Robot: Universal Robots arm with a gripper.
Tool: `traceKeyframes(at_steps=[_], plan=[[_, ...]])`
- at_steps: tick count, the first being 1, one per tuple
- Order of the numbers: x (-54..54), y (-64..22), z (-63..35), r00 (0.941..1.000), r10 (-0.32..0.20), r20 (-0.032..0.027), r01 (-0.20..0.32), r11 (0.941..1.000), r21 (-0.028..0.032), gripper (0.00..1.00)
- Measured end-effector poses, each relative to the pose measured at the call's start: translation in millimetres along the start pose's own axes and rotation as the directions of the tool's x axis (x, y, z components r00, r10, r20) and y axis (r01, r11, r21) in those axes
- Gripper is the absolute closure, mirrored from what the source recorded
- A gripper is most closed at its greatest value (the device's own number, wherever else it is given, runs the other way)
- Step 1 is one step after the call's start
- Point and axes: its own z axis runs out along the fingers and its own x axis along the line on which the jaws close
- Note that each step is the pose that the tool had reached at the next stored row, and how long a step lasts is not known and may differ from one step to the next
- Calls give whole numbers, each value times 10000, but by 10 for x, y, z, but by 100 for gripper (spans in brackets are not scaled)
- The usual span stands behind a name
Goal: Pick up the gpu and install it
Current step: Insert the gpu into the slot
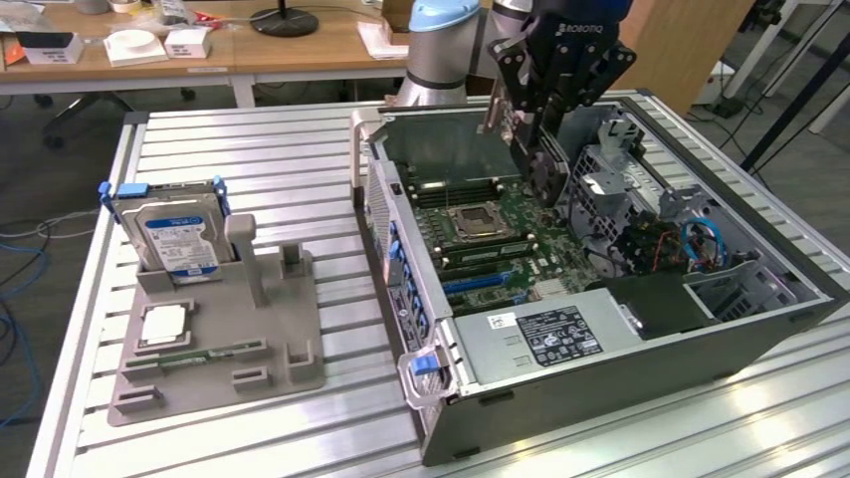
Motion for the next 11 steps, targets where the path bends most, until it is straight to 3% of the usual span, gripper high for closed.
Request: traceKeyframes(at_steps=[5,11], plan=[[-70,5,2,9999,-166,-3,166,9999,-13,74],[-82,6,5,9971,-755,-9,755,9971,-30,74]])
